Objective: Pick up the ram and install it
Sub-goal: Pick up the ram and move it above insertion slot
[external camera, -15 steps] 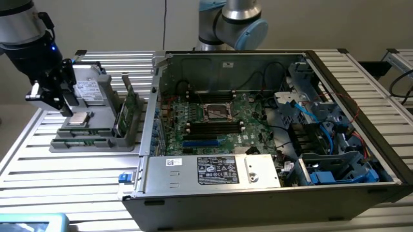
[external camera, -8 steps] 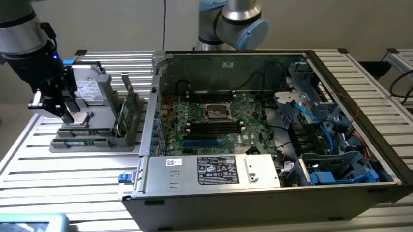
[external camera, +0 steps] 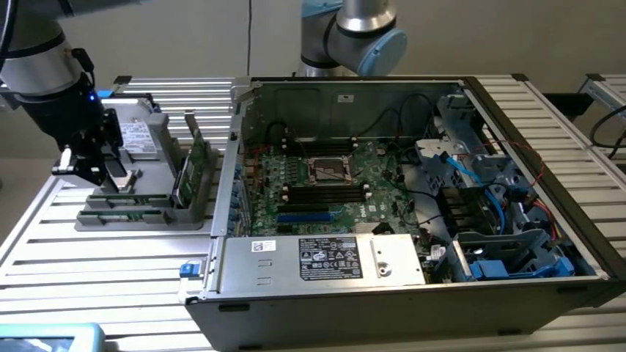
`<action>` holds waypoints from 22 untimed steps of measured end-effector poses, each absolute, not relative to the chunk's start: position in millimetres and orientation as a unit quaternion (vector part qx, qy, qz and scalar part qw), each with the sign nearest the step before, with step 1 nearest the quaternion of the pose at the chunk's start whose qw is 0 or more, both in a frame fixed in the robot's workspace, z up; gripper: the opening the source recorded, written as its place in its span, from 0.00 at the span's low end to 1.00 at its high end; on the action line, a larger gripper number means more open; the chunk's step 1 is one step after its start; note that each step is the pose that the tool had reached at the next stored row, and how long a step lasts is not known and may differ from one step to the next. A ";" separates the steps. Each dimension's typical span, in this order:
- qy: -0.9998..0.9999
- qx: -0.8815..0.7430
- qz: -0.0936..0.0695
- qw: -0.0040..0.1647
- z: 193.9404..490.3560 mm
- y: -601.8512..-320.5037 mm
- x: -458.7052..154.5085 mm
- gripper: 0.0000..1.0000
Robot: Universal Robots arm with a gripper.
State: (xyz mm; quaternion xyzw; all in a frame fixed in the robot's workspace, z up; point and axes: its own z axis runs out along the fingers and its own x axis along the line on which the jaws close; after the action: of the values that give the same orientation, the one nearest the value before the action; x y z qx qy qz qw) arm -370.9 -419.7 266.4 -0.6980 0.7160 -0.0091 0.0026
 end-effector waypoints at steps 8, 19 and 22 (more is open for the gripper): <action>0.715 -0.699 -0.008 0.002 256.6 -425.5 -370.7 0.42; 0.715 -0.699 -0.008 -0.001 239.8 -426.0 -369.7 0.42; 0.715 -0.699 -0.008 -0.002 235.5 -426.0 -369.0 0.42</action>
State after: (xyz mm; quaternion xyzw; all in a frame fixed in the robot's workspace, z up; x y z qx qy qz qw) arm -369.0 -426.0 235.5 -0.6986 0.7154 -0.0084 -0.0018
